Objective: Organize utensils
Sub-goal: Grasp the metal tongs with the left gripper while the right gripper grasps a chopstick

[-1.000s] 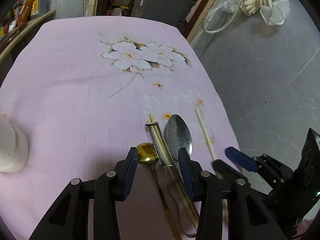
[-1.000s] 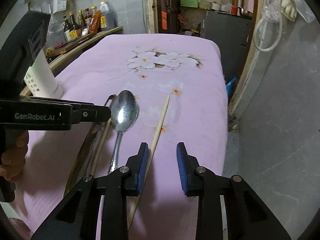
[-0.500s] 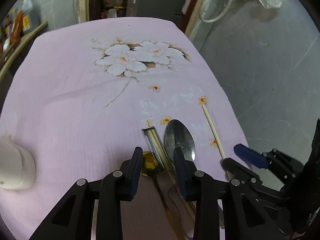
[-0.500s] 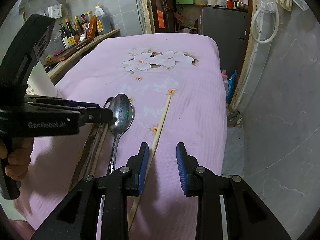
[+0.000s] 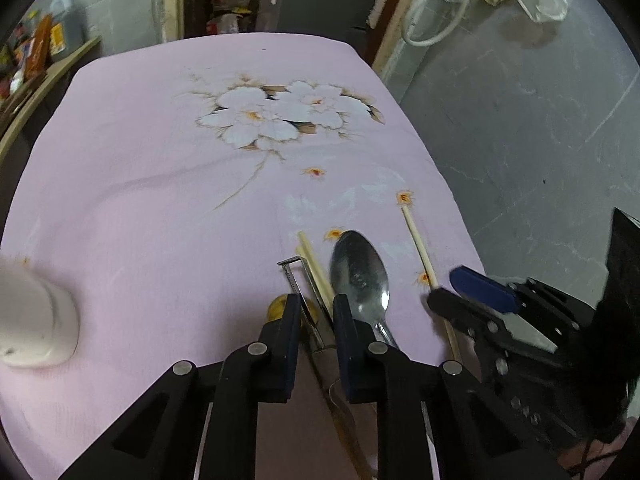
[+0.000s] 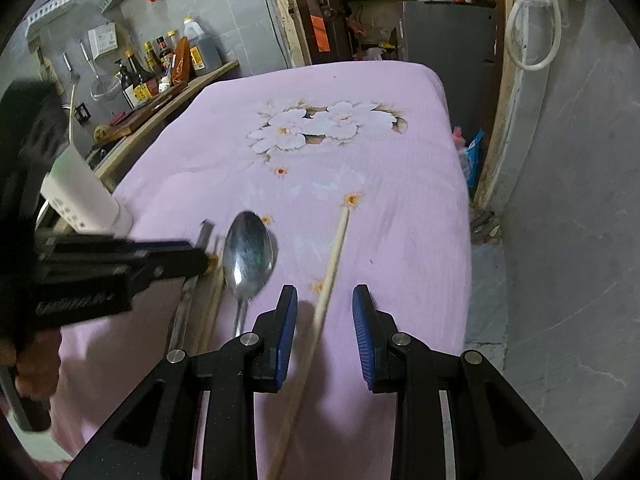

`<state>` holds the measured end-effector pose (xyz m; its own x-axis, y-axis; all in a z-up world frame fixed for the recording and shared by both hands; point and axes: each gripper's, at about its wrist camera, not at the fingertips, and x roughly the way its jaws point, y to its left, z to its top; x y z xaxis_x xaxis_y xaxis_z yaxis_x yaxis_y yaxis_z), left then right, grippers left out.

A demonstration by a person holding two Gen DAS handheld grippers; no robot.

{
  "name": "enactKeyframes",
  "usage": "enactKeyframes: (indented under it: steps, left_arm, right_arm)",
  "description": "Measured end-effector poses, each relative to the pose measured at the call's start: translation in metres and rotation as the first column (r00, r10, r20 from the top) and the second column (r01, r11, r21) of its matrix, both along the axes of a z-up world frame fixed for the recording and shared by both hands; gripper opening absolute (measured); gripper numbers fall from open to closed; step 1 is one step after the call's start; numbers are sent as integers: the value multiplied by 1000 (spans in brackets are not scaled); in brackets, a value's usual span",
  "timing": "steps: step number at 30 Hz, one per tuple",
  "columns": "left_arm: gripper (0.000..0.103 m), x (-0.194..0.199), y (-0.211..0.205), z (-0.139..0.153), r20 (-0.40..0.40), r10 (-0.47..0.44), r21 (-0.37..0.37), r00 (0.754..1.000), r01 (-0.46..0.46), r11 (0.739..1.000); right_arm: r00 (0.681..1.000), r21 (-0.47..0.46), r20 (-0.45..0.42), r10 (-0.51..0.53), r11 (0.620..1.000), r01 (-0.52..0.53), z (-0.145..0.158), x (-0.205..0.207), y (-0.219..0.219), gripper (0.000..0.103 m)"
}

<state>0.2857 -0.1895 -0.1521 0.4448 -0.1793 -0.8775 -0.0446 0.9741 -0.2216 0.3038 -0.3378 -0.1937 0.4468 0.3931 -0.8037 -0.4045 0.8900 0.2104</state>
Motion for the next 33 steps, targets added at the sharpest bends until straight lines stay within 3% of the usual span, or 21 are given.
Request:
enactKeyframes:
  steps: [2, 4, 10, 14, 21, 27, 33]
  left_arm:
    - [15, -6, 8, 2, -4, 35, -35, 999, -35, 999]
    - [1, -11, 14, 4, -2, 59, -59, 998, -59, 996]
    - [1, -16, 23, 1, -9, 76, -66, 997, -76, 995]
    - [1, -19, 33, -4, -40, 103, -149, 994, -108, 983]
    - [1, -20, 46, -19, -103, 165, -212, 981, -184, 960]
    - [4, -16, 45, -21, -119, 168, -233, 979, -192, 953]
    - [18, -15, 43, -23, -145, 145, -251, 979, -178, 951]
  right_arm:
    - [1000, -17, -18, -4, 1000, 4, -2, 5, 7, 25]
    - [999, -45, -34, -9, 999, 8, -4, 9, 15, 24]
    - [994, -64, -91, -58, 997, 52, -4, 18, 25, 18]
    - [991, -43, -111, -73, 997, 69, -6, 16, 21, 16]
    - [991, -30, -111, -73, 997, 70, -9, 13, 18, 16]
    - [992, -32, -118, -46, 999, 43, -7, 18, 15, 16]
    - [991, -15, -129, -21, 1000, 19, -7, 21, 12, 16]
